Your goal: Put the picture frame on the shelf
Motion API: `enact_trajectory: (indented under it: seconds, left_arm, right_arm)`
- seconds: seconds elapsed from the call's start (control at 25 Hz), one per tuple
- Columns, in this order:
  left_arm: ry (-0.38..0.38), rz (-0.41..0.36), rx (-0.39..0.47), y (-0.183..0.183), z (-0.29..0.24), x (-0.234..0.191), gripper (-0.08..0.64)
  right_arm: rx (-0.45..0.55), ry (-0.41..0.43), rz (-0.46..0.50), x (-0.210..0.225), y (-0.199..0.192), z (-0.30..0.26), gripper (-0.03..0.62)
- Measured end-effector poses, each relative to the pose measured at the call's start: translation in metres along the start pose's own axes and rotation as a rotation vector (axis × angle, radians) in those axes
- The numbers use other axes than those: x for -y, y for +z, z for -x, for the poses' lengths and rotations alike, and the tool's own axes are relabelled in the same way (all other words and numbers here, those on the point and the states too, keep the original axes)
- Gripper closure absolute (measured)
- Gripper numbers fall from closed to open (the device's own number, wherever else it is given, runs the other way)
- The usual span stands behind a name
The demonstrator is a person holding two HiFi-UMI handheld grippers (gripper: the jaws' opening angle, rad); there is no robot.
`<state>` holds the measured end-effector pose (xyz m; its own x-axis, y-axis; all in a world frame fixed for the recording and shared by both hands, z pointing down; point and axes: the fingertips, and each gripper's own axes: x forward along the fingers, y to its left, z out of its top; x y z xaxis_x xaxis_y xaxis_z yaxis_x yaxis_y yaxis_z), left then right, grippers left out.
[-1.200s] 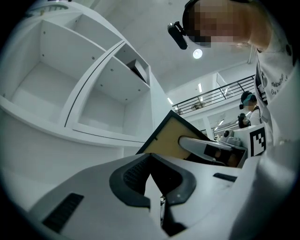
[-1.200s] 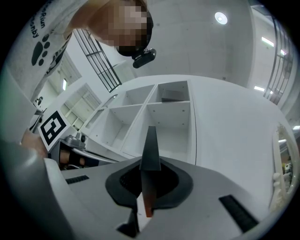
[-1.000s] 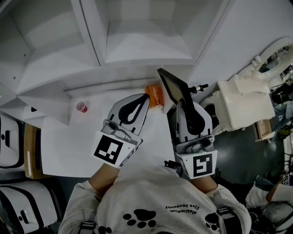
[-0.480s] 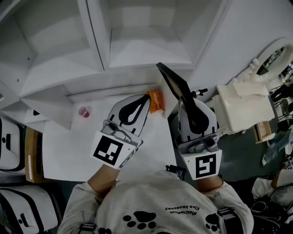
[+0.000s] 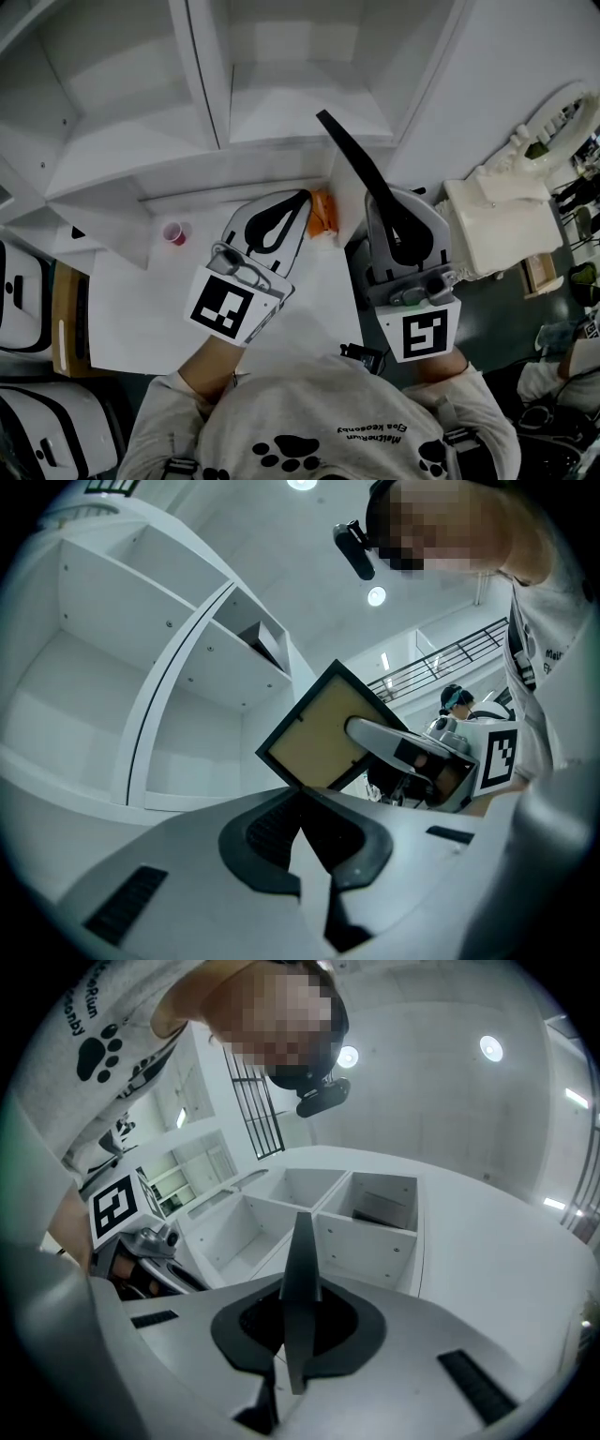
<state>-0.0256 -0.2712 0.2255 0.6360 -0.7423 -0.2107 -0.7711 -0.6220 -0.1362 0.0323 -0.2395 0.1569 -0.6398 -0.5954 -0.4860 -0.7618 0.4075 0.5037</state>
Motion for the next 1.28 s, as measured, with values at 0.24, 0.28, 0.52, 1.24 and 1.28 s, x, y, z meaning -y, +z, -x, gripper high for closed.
enact_trajectory:
  seconds: [0.24,0.28,0.52,1.24,1.28]
  left_arm:
    - [0.008,-0.011,0.014,0.007,-0.002,-0.006,0.54]
    - [0.01,-0.01,0.022,0.009,-0.002,-0.007,0.54]
    - [0.019,-0.017,0.026,0.011,-0.003,-0.008,0.54]
    - [0.049,-0.035,0.036,0.014,-0.005,-0.013,0.54]
    - [0.048,-0.038,0.03,0.012,-0.005,-0.013,0.54]
  right_arm:
    - [0.017,0.036,0.065,-0.001,0.0,-0.009,0.552]
    - [0.018,0.043,0.077,-0.001,-0.001,-0.01,0.552]
    - [0.031,0.092,0.179,-0.002,-0.005,-0.019,0.552]
    - [0.063,0.279,0.406,-0.019,-0.025,-0.047,0.552]
    - [0.063,0.291,0.418,-0.02,-0.027,-0.047,0.552]
